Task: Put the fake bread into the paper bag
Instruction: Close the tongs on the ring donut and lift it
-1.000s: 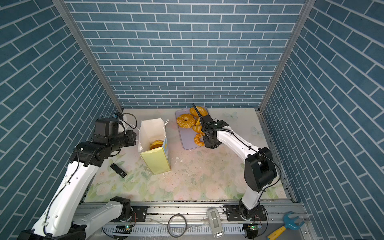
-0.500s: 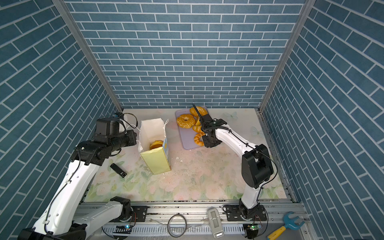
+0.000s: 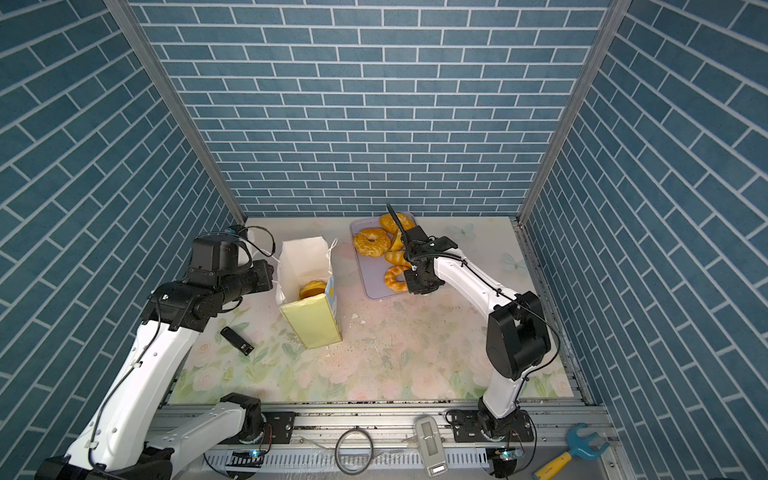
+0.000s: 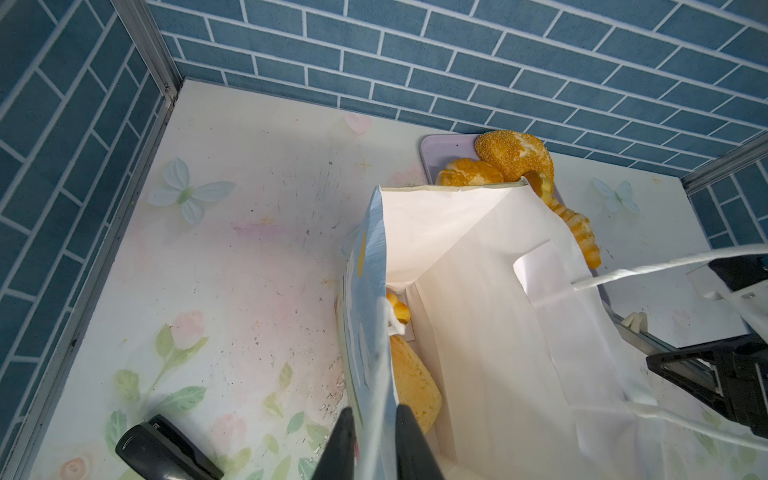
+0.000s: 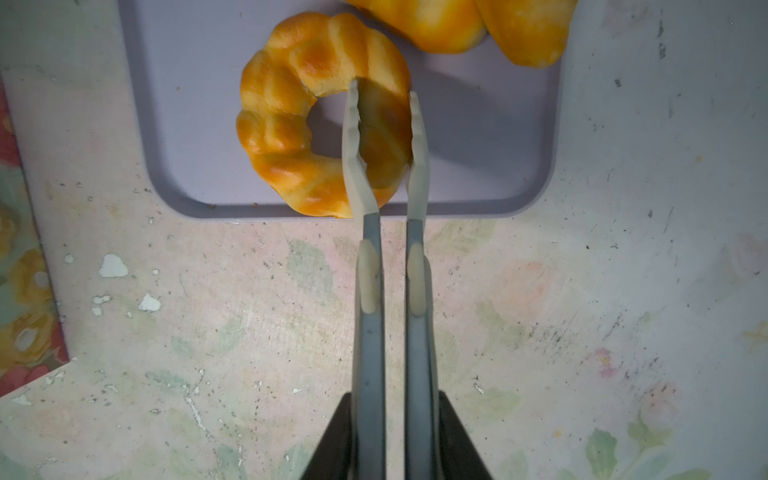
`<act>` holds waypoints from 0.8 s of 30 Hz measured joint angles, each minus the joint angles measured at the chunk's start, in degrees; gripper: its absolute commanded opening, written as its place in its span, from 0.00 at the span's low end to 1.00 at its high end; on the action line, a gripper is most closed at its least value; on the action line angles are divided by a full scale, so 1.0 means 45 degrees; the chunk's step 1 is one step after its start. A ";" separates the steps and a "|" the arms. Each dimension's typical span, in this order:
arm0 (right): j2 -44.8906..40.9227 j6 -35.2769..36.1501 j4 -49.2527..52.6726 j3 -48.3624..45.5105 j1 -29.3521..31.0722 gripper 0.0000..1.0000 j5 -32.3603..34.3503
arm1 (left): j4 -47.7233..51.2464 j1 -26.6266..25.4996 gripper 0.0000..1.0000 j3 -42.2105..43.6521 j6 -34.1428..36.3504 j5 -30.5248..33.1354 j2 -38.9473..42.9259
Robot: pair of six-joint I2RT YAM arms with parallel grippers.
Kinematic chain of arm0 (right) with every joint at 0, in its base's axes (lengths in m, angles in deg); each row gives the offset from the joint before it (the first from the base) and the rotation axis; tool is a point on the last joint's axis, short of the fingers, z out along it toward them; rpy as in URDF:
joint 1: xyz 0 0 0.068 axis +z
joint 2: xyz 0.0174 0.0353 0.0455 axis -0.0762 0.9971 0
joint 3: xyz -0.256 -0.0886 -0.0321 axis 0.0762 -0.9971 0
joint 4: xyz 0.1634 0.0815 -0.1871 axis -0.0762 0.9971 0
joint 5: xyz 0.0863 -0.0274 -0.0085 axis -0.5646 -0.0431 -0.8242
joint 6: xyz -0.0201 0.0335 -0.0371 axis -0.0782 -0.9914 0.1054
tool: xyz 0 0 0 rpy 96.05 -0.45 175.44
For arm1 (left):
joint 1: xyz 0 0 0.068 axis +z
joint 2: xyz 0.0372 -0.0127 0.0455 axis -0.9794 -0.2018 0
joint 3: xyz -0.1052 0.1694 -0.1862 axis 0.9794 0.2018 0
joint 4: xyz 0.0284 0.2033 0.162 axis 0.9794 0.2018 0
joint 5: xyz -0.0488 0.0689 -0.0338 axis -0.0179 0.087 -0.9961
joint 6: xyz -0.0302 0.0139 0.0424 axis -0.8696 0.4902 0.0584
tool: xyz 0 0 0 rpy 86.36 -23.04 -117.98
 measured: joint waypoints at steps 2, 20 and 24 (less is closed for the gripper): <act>-0.0403 0.0000 0.0073 0.0000 0.0000 0.23 -0.0092 | 0.0000 0.0000 0.22 0.0000 0.0005 -0.0024 0.0010; -0.2778 0.0155 0.1477 0.3619 0.1428 0.18 0.1277 | 0.0049 0.0000 0.42 -0.0423 0.0078 0.0034 0.0447; -0.2720 0.0607 0.1880 0.5552 0.2579 0.17 0.2079 | 0.0049 0.0010 0.44 -0.0500 0.0029 0.0015 0.0471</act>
